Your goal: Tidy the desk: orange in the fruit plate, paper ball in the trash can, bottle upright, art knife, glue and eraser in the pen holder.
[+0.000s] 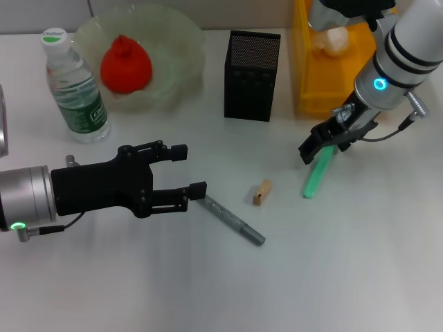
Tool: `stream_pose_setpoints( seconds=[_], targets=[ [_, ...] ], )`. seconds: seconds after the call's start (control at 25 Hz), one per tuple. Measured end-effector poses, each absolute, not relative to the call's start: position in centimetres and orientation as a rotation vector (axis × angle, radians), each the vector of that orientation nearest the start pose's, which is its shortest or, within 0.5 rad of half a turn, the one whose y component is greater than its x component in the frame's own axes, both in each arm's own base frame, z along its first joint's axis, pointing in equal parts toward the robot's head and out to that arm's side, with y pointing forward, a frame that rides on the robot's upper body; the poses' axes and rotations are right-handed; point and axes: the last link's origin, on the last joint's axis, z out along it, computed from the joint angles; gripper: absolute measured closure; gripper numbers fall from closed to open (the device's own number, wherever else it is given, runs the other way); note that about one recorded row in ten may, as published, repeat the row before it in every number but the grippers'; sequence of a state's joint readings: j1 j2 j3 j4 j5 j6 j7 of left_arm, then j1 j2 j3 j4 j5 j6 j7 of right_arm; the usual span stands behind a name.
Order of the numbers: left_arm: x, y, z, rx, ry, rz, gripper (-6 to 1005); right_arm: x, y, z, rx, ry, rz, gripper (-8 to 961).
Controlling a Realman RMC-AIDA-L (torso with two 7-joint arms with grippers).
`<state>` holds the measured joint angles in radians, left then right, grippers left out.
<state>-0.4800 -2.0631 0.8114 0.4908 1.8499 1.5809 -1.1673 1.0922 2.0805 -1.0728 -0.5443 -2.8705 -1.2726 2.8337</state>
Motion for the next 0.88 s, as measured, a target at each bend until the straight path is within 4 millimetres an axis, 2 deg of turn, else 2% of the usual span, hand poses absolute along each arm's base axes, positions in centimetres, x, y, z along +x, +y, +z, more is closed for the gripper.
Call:
stream_pose_setpoints(
  seconds=[0.48,0.88],
  targets=[
    [-27.02,29.87,-2.63,-2.771,-0.526,-0.831,187,18.51,42.06,-4.92,-2.267,1.39,-0.6,186],
    [-27.01,29.85,-2.67,-2.771,-0.526,-0.832,187,18.46,42.29,-4.43,-2.262,1.374,-0.61,186]
  ],
)
